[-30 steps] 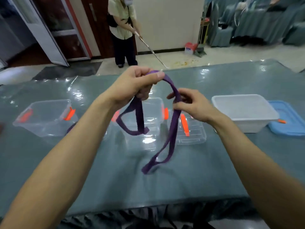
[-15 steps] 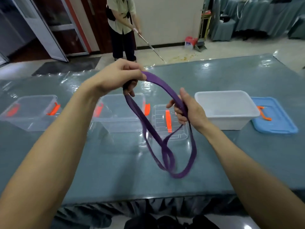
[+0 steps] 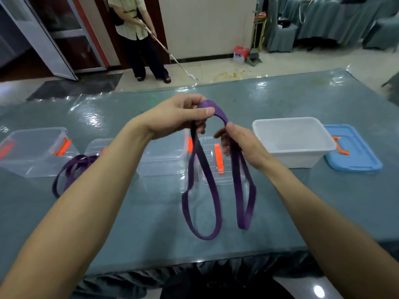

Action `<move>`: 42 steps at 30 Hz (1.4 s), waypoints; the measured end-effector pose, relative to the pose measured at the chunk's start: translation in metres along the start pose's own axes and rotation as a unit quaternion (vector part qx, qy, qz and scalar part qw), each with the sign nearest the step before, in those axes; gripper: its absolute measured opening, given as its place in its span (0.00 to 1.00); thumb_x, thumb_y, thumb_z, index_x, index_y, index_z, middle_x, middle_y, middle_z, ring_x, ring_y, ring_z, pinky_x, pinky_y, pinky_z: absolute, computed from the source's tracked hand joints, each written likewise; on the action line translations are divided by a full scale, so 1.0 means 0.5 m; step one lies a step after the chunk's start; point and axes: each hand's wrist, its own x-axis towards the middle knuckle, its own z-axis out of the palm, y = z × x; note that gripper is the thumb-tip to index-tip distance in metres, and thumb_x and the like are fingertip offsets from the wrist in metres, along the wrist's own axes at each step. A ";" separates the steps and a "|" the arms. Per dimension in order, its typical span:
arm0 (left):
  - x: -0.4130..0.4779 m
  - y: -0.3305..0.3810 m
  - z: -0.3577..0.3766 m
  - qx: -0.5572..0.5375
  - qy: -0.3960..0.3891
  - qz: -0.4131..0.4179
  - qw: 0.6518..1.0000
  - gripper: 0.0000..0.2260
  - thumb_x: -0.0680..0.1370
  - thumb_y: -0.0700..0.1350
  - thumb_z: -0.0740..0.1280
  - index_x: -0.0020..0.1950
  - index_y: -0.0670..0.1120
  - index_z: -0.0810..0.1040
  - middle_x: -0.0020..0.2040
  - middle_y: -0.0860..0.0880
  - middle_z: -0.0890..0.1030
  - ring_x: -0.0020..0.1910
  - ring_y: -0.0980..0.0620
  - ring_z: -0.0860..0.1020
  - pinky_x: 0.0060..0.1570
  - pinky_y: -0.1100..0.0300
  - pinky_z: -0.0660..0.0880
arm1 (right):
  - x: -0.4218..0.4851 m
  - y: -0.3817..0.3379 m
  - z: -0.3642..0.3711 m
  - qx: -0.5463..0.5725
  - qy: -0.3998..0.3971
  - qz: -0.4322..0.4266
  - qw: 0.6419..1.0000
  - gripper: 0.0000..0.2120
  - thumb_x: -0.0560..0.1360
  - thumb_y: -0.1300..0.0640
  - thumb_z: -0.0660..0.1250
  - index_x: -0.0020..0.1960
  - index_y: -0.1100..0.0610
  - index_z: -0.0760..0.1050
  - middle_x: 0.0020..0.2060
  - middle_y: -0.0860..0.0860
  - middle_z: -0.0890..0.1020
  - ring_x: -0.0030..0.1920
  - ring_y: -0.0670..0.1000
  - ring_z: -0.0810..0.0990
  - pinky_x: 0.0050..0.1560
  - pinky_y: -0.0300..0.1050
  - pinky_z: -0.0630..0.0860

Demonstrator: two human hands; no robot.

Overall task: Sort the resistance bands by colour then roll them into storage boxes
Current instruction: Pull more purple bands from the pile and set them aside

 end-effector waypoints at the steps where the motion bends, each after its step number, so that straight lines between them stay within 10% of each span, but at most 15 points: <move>1: 0.002 -0.002 0.008 -0.035 0.012 0.011 0.999 0.09 0.83 0.46 0.70 0.53 0.42 0.75 0.38 0.49 0.74 0.39 0.48 0.77 0.54 0.48 0.75 | 0.002 0.016 0.013 -0.014 -0.013 0.003 1.000 0.35 0.73 0.31 0.66 0.62 0.60 0.80 0.45 0.56 0.81 0.43 0.54 0.80 0.46 0.48 0.78; 6: 0.006 0.014 0.023 -0.122 0.088 0.063 0.987 0.11 0.86 0.47 0.64 0.59 0.39 0.73 0.37 0.50 0.71 0.36 0.50 0.71 0.47 0.55 0.72 | 0.000 0.088 0.113 -0.082 -0.087 0.056 0.991 0.35 0.63 0.35 0.85 0.63 0.50 0.81 0.55 0.47 0.88 0.59 0.47 0.86 0.69 0.54 0.78; 13: -0.058 -0.009 -0.087 -0.088 0.227 0.034 0.969 0.16 0.78 0.52 0.78 0.49 0.43 0.76 0.32 0.51 0.69 0.31 0.50 0.65 0.36 0.57 0.68 | 0.003 0.145 0.174 -0.063 -0.069 0.101 0.990 0.12 0.74 0.65 0.77 0.56 0.56 0.82 0.37 0.51 0.85 0.36 0.50 0.85 0.41 0.46 0.81; 17: -0.173 -0.104 -0.187 -0.110 0.355 -0.016 0.928 0.12 0.75 0.49 0.81 0.44 0.45 0.80 0.31 0.51 0.70 0.31 0.51 0.71 0.41 0.53 0.79 | 0.026 0.160 0.183 -0.057 -0.118 0.117 0.984 0.03 0.77 0.62 0.73 0.50 0.61 0.81 0.37 0.59 0.86 0.39 0.57 0.87 0.48 0.57 0.86; 22: -0.405 -0.335 -0.243 -0.226 0.449 -0.146 0.852 0.18 0.77 0.49 0.79 0.61 0.42 0.81 0.50 0.43 0.87 0.46 0.48 0.86 0.52 0.50 0.85 | 0.094 0.128 0.276 -0.035 -0.167 0.118 0.978 0.12 0.76 0.59 0.78 0.54 0.64 0.80 0.34 0.55 0.80 0.34 0.53 0.80 0.40 0.47 0.78; 28: -0.612 -0.545 -0.214 -0.063 0.200 -0.393 0.895 0.23 0.71 0.54 0.78 0.65 0.56 0.82 0.61 0.48 0.86 0.63 0.46 0.83 0.66 0.43 0.81 | 0.146 0.077 0.472 -0.001 -0.262 0.121 0.958 0.10 0.75 0.57 0.81 0.52 0.57 0.83 0.41 0.55 0.85 0.40 0.54 0.80 0.47 0.53 0.77; 33: -0.627 -0.561 -0.272 -0.101 0.131 -0.218 0.962 0.45 0.70 0.36 0.76 0.84 0.57 0.65 0.82 0.54 0.70 0.83 0.56 0.64 0.81 0.54 0.62 | 0.194 0.068 0.691 -0.128 -0.328 0.106 0.930 0.17 0.70 0.56 0.84 0.52 0.60 0.81 0.37 0.48 0.86 0.35 0.44 0.83 0.40 0.43 0.82; 36: -0.654 -0.571 -0.315 -0.129 0.152 -0.171 0.965 0.45 0.72 0.29 0.79 0.82 0.55 0.65 0.78 0.57 0.76 0.78 0.57 0.71 0.72 0.61 0.72 | 0.229 0.047 0.825 -0.112 -0.313 0.124 0.935 0.20 0.67 0.57 0.86 0.52 0.62 0.82 0.41 0.53 0.89 0.40 0.51 0.87 0.50 0.53 0.85; 42: -0.739 -0.642 -0.417 -0.083 0.367 -0.159 0.913 0.55 0.61 0.47 0.87 0.82 0.48 0.62 0.74 0.52 0.78 0.71 0.58 0.78 0.70 0.58 0.76 | 0.300 0.037 1.046 0.035 -0.225 0.191 0.955 0.22 0.68 0.51 0.86 0.51 0.66 0.84 0.48 0.64 0.88 0.46 0.61 0.88 0.57 0.61 0.85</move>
